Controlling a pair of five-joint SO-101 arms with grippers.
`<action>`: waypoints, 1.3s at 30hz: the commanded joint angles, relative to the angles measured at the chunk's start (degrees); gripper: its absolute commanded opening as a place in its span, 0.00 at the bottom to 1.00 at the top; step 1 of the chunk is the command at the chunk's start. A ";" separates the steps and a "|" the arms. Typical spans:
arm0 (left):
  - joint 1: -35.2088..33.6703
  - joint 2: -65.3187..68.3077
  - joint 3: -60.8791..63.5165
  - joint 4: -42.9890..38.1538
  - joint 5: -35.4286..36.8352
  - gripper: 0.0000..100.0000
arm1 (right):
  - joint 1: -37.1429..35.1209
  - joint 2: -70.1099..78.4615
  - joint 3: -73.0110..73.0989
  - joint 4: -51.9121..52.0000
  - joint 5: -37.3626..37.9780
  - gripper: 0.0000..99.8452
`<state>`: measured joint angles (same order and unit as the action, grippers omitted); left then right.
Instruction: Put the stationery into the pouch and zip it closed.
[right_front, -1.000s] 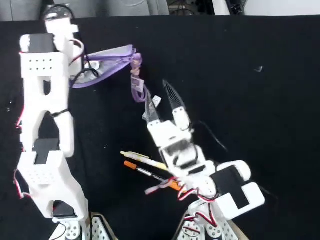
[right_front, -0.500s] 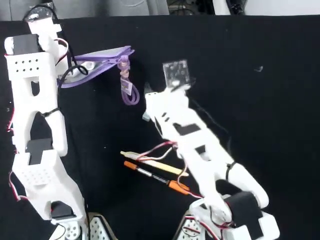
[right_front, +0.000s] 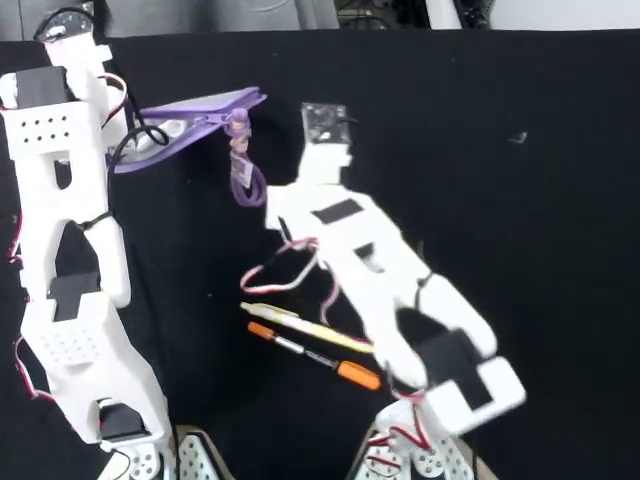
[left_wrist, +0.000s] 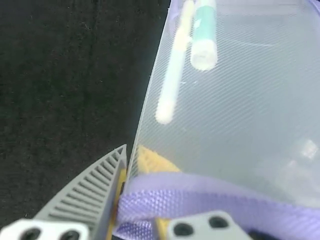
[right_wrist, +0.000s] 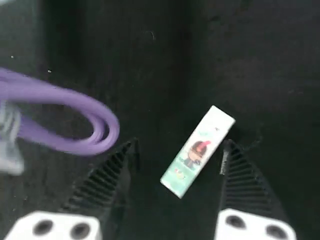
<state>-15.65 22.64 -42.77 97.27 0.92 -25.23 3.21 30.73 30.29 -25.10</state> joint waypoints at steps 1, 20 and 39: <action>-1.98 1.32 -0.57 -0.62 0.26 0.03 | -1.67 5.76 -8.31 0.97 -0.79 0.26; -1.80 1.93 -0.57 -0.70 0.26 0.03 | 0.88 14.46 -30.11 30.59 -5.36 0.26; -1.54 1.93 -0.04 -0.70 0.26 0.03 | 4.75 32.66 -48.48 42.02 -4.92 0.05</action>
<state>-15.82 22.99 -42.86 97.19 0.92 -22.95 34.24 -10.59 67.47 -29.85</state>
